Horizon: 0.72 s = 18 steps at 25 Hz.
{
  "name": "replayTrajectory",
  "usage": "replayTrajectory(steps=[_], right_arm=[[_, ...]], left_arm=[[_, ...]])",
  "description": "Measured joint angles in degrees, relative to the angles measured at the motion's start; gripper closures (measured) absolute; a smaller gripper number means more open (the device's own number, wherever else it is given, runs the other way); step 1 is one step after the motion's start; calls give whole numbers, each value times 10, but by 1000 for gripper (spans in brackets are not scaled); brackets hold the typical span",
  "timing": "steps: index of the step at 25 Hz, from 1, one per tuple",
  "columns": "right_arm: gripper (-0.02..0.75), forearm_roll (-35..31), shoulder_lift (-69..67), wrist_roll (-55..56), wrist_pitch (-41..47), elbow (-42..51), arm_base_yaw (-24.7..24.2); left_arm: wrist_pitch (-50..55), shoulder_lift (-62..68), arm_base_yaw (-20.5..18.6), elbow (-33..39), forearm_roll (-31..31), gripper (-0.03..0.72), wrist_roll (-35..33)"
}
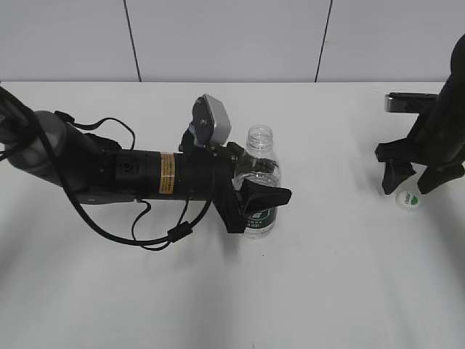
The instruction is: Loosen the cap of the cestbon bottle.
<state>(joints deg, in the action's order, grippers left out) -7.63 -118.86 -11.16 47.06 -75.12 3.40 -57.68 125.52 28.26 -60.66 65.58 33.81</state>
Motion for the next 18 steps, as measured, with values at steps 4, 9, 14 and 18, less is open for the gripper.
replayTrajectory(steps=[4,9,14,18], right_arm=[[221,-1,2,7,32,-24,0],[218,-14,23,8,54,-50,0],[218,-22,43,8,60,-63,0],[218,-22,59,8,60,-63,0]], left_arm=[[0,0,0,0,0,286,0],[0,0,0,0,0,263,0],[13,3,0,3,10,133,9],[15,-6,0,5,14,106,28]])
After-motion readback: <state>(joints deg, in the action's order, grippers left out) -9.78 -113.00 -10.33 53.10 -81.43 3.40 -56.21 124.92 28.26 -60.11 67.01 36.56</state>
